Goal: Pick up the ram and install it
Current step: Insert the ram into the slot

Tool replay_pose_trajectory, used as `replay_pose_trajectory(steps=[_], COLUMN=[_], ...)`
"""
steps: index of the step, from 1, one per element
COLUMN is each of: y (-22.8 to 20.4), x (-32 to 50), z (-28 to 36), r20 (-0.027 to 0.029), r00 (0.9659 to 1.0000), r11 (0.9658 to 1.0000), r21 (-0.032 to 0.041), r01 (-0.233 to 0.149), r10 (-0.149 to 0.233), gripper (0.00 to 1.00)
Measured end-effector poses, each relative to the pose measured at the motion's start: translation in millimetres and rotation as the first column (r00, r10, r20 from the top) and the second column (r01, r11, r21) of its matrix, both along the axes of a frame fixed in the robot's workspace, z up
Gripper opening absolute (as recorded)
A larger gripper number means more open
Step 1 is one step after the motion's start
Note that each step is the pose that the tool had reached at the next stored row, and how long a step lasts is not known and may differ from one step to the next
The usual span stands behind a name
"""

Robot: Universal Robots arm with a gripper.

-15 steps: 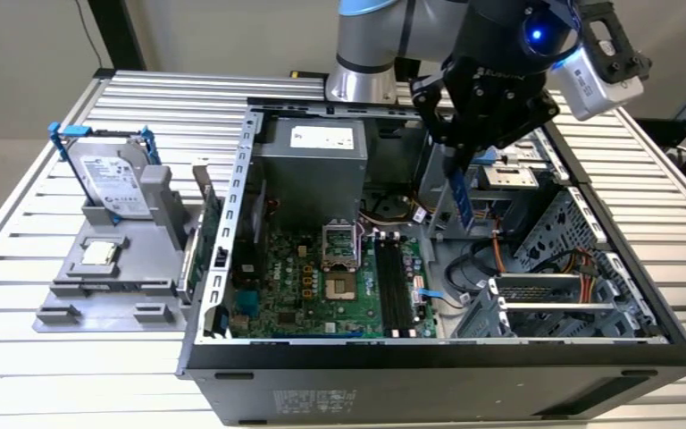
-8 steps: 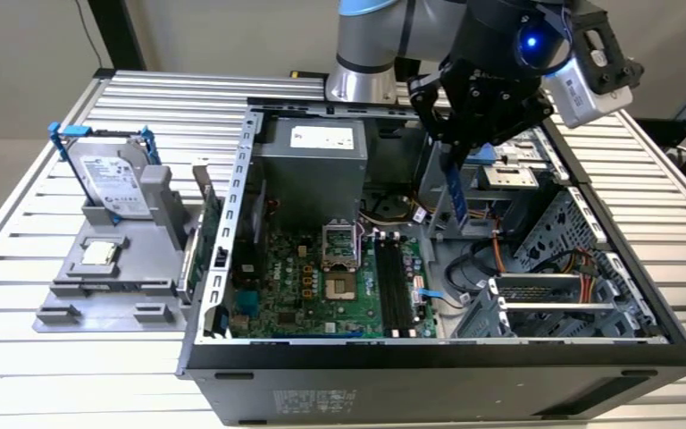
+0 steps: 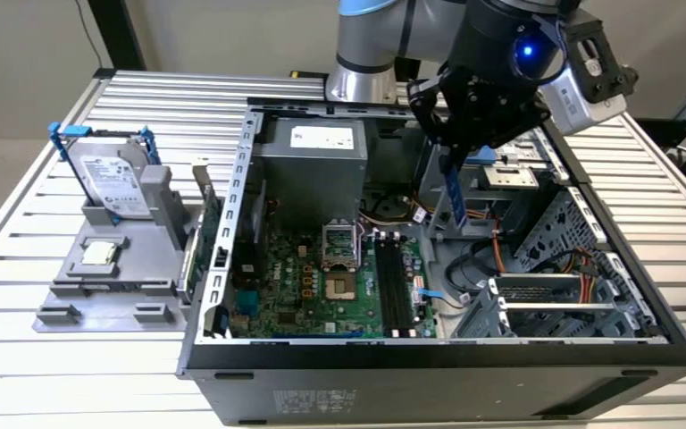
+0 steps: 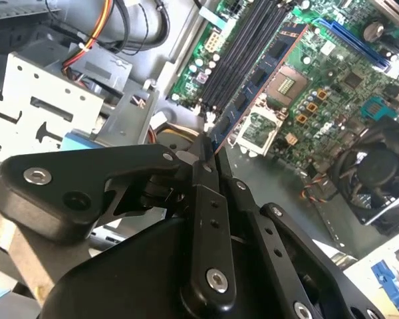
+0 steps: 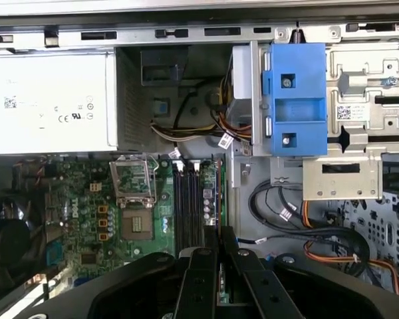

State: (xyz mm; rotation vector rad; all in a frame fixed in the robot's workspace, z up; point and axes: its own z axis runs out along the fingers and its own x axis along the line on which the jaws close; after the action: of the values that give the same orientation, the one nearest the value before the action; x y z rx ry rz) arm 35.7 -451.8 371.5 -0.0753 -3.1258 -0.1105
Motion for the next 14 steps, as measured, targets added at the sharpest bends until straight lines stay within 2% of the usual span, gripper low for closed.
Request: replay_pose_trajectory(steps=[2, 4, 10, 14], y=[0.0, 0.0, 0.0, 0.0], x=[-0.1, 0.0, 0.0, 0.0], z=[-2.2, -3.9, -4.9, -7.5], r20=[0.0068, 0.0106, 0.0115, 0.0116], r00=[1.0000, 0.9999, 0.9999, 0.9996], r11=[1.0000, 1.0000, 1.0000, 0.9996], r21=[0.0000, -0.0005, -0.0009, -0.0008], r01=[0.000, 0.000, 0.001, 0.027], r10=[0.000, 0.000, -0.001, -0.027], gripper=[0.00, 0.00, 0.00, 0.00])
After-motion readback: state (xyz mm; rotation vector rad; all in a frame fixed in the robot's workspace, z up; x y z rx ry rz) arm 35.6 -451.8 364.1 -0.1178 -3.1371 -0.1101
